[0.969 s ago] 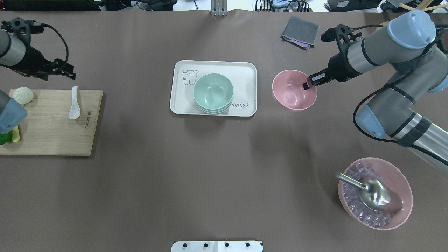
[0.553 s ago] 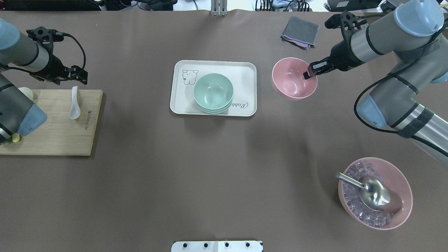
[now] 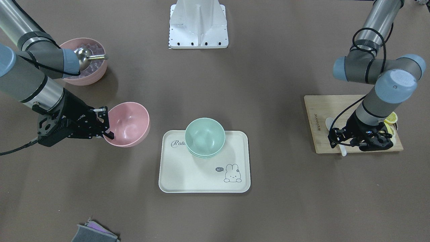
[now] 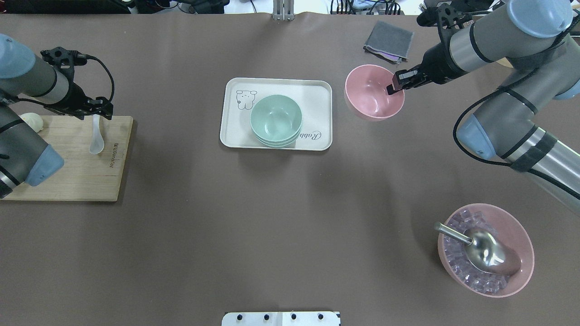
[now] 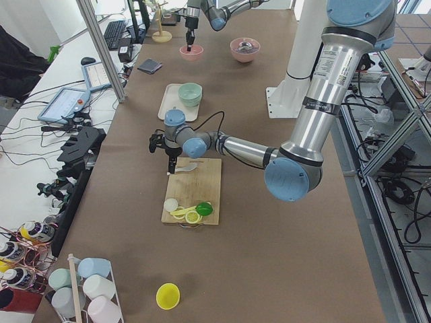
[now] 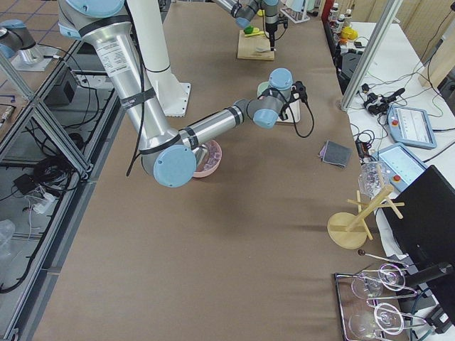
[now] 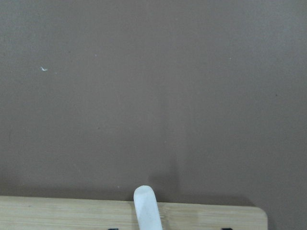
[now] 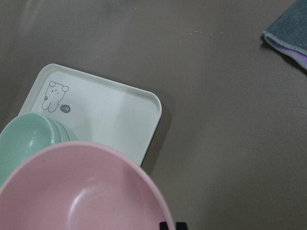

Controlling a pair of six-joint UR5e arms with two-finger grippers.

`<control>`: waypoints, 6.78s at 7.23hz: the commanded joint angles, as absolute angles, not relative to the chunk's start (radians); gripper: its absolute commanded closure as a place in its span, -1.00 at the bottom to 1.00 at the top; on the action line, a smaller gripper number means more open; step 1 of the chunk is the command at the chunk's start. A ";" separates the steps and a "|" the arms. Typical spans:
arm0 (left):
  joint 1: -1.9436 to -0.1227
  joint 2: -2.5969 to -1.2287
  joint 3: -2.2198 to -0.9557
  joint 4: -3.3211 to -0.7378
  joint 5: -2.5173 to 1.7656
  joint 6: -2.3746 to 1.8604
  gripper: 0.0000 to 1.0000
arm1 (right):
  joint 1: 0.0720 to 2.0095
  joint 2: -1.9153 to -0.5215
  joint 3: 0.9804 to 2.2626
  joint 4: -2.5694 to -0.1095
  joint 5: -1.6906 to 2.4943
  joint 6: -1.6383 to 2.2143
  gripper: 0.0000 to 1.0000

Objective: Stack pink bowl on green and place spoon

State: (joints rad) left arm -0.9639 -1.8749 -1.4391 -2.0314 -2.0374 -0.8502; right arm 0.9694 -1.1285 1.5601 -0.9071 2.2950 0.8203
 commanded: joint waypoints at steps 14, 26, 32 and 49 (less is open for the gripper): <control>-0.959 -1.859 -1.693 -1.780 -2.091 -0.841 1.00 | 0.986 -1.080 1.578 -0.900 2.295 0.920 1.00; -0.971 -1.962 -1.763 -1.827 -2.121 -1.169 1.00 | 0.663 -0.890 1.427 -0.899 1.862 1.147 1.00; -0.969 -1.959 -1.703 -1.923 -2.120 -1.175 1.00 | 0.644 -0.868 1.427 -0.899 1.829 1.147 -0.21; -0.655 -2.368 -1.399 -2.184 -1.766 -1.577 -0.95 | 1.003 -1.020 1.425 -0.914 2.255 0.802 -1.00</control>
